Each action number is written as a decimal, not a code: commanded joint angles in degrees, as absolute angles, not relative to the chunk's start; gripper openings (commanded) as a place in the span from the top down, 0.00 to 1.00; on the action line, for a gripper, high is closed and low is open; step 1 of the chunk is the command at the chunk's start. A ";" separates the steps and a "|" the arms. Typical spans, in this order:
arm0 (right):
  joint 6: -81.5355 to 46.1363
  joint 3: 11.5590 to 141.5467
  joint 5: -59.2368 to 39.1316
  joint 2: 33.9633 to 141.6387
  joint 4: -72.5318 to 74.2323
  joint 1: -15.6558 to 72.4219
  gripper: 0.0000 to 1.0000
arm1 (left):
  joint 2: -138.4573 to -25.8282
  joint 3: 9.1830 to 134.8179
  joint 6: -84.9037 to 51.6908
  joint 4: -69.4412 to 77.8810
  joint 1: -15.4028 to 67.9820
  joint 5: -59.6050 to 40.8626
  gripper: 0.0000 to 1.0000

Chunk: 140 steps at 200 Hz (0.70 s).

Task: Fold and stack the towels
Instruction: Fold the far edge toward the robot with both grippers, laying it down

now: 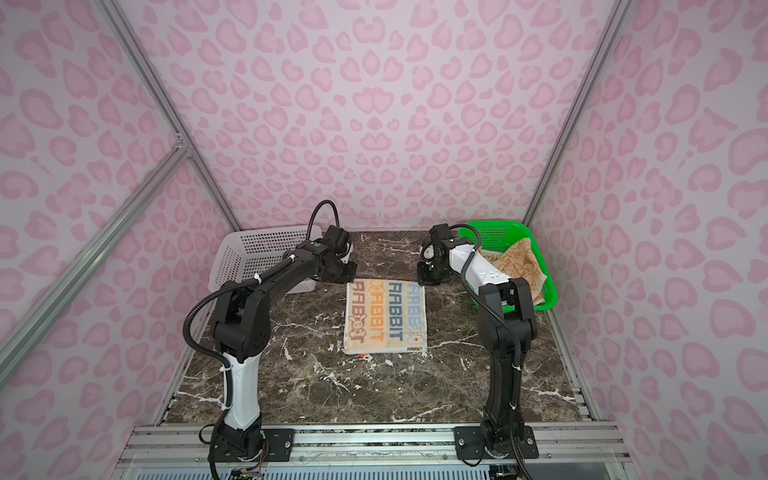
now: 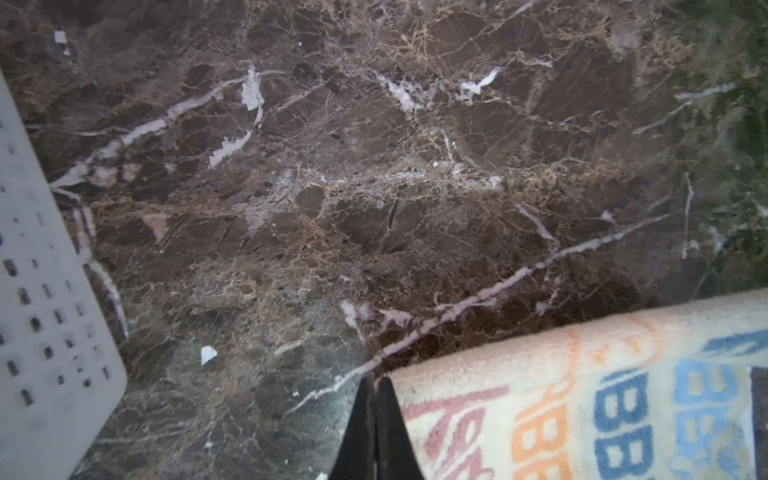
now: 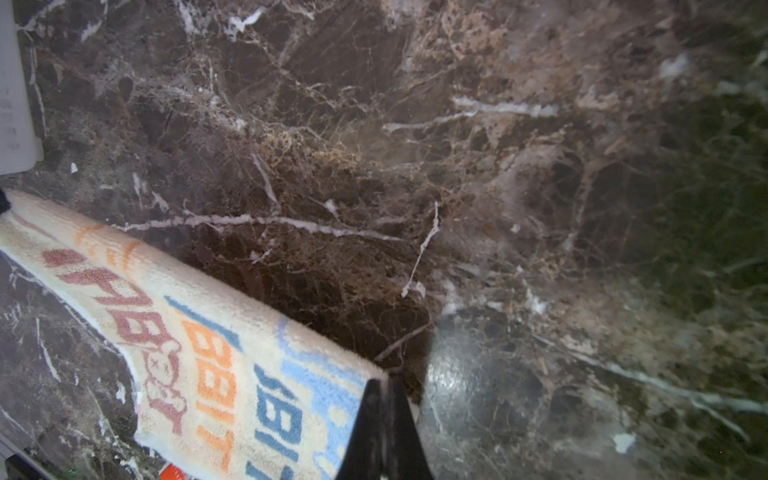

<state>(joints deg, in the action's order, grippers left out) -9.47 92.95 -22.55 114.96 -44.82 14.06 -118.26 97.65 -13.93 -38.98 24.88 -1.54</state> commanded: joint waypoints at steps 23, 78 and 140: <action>-11.79 85.64 -23.38 107.85 -42.75 14.52 1.00 | -110.54 90.09 -17.32 -37.09 25.34 -1.69 0.96; -15.71 65.58 -24.23 97.92 -35.76 16.66 1.00 | -99.89 73.26 -25.40 -33.25 29.78 -1.55 0.96; -20.35 54.88 -26.26 98.96 -28.65 17.91 1.00 | -102.62 63.06 -31.78 -27.25 32.96 -3.63 0.96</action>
